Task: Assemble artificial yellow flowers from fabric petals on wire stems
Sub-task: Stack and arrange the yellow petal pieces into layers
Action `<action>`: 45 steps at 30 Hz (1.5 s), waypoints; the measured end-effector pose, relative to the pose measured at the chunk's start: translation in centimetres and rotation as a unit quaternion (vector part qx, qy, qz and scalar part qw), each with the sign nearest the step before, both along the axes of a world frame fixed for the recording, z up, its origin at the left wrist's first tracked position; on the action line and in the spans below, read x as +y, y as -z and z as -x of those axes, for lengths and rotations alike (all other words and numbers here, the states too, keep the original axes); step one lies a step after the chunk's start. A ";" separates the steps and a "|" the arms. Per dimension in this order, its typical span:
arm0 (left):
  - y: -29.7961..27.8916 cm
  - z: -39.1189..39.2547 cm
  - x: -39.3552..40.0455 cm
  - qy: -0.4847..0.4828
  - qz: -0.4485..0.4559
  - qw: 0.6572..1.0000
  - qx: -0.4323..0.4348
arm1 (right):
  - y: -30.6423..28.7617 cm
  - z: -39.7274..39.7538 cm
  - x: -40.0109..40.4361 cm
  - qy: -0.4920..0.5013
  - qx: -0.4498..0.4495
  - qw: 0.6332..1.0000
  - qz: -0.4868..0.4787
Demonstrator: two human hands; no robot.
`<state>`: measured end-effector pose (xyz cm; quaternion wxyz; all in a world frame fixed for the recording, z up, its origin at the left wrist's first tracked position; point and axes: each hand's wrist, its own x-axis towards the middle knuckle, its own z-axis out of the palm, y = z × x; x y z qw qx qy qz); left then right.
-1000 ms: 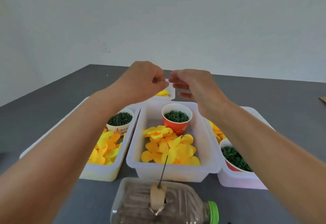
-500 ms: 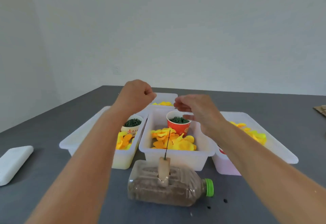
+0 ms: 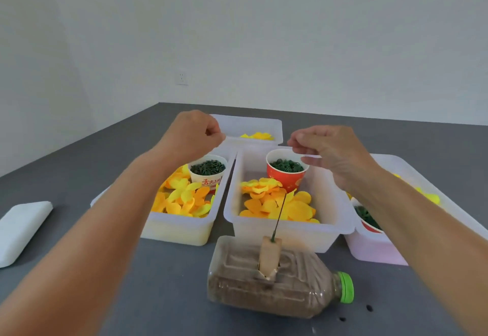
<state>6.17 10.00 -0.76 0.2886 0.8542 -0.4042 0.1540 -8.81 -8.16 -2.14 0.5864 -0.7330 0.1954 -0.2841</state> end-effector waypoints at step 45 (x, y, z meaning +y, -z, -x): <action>12.1 -10.9 0.3 -0.242 -0.158 0.918 0.272 | 8.1 -19.5 3.1 -0.299 0.125 0.895 0.307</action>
